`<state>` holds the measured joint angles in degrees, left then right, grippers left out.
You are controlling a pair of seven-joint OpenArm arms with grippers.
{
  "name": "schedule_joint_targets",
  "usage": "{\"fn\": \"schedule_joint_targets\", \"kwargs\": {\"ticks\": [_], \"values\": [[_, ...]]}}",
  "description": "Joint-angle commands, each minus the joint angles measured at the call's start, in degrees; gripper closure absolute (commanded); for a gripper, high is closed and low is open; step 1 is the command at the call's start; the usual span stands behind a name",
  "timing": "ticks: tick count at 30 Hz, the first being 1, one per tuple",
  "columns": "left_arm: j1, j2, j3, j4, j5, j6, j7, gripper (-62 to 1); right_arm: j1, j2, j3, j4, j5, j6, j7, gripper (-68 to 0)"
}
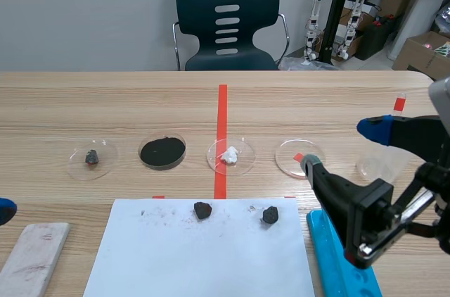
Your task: Return to the home posture
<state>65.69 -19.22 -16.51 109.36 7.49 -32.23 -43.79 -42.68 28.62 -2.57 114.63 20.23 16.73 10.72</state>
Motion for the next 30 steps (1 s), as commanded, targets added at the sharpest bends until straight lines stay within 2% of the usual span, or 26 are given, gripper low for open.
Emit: {"fn": "schedule_joint_targets", "kwargs": {"ticks": [1, 13, 21, 30], "values": [[-0.2, 0.0, 0.4, 0.8, -0.8, -0.3, -1.0, -62.3, -0.7, 0.7, 0.8, 1.2, -0.3, -0.3, 1.3, -48.7], [-0.2, 0.0, 0.4, 0.8, -0.8, -0.3, -1.0, -62.3, -8.5, 0.7, 1.0, 4.6, -1.3, -0.2, 2.3, -48.7], [-0.2, 0.0, 0.4, 0.8, -0.8, -0.3, -1.0, -62.3, -15.6, 0.7, 3.8, 7.5, -2.1, -0.2, 7.5, -48.7], [-0.2, 0.0, 0.4, 0.8, -0.8, -0.3, -1.0, -62.3, -21.2, 0.7, 4.5, 7.7, -2.3, -0.3, 11.4, -48.7]]}}
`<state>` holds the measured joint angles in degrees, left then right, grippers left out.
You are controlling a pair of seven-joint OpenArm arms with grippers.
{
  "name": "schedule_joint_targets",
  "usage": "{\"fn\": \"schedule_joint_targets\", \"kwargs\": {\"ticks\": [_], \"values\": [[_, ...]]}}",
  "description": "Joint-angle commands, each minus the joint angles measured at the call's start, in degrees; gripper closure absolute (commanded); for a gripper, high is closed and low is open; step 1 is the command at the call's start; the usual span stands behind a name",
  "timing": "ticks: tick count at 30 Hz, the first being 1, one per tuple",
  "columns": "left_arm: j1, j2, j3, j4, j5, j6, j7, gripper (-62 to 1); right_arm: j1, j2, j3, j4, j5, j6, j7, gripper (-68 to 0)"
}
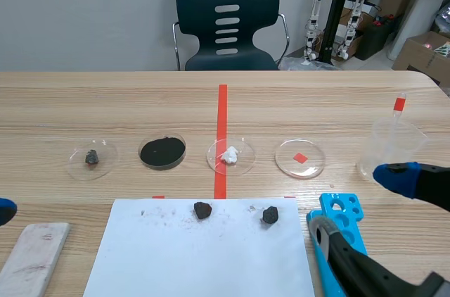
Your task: Return to the home posture
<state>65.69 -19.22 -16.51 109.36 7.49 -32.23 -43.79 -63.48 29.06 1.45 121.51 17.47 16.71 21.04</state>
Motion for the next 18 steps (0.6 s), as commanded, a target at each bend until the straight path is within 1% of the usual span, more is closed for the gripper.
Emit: {"fn": "schedule_joint_targets", "kwargs": {"ticks": [1, 6, 12, 18], "values": [[-0.2, 0.0, 0.4, 0.8, -0.8, -0.3, -1.0, -62.3, -0.7, 0.3, 0.5, 0.9, 0.4, -0.2, 1.5, -48.7], [-0.2, 0.0, 0.4, 0.8, -0.8, -0.3, -1.0, -62.3, -2.6, 0.3, 0.5, 0.9, -2.4, -0.5, 2.9, -48.7], [-0.2, 0.0, 0.4, 0.8, -0.8, -0.3, -1.0, -62.3, -5.6, 0.3, 0.5, 0.9, -2.6, -0.9, 4.5, -48.7], [-0.2, 0.0, 0.4, 0.8, -0.8, -0.3, -1.0, -62.3, -6.2, 0.3, 0.5, 0.9, -3.0, -1.4, 4.7, -48.7]]}}
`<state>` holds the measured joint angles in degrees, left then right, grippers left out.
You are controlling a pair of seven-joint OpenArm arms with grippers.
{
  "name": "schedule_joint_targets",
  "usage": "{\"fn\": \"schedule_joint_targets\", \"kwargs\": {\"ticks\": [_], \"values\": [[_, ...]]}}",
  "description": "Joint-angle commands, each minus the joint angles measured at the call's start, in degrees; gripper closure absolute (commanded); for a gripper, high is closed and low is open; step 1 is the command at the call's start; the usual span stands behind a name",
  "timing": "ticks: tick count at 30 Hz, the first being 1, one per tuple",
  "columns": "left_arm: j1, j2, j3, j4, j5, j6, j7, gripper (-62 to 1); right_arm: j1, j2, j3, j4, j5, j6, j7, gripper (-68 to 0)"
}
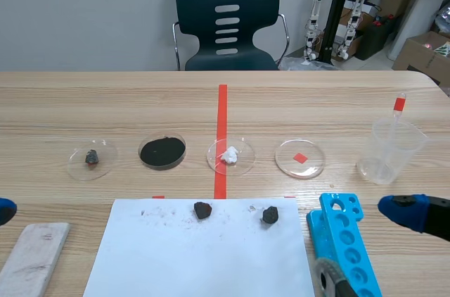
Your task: Return to the home posture
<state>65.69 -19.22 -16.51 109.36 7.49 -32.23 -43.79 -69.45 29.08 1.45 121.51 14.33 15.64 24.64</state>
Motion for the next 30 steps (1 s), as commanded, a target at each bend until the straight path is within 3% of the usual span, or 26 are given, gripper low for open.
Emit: {"fn": "schedule_joint_targets", "kwargs": {"ticks": [1, 7, 30], "values": [[-0.2, 0.0, 0.4, 0.8, -0.8, -0.3, -1.0, -62.3, -0.2, 0.2, 0.5, 0.9, 0.2, -0.7, 1.3, -48.7], [-0.2, 0.0, 0.4, 0.8, -0.8, -0.3, -1.0, -62.3, -0.2, 0.2, 0.5, 0.9, 0.1, -2.8, 3.4, -48.7], [-0.2, 0.0, 0.4, 0.8, -0.8, -0.3, -1.0, -62.3, -0.2, 0.2, 0.5, 0.9, -0.7, -2.8, 4.2, -48.7]]}}
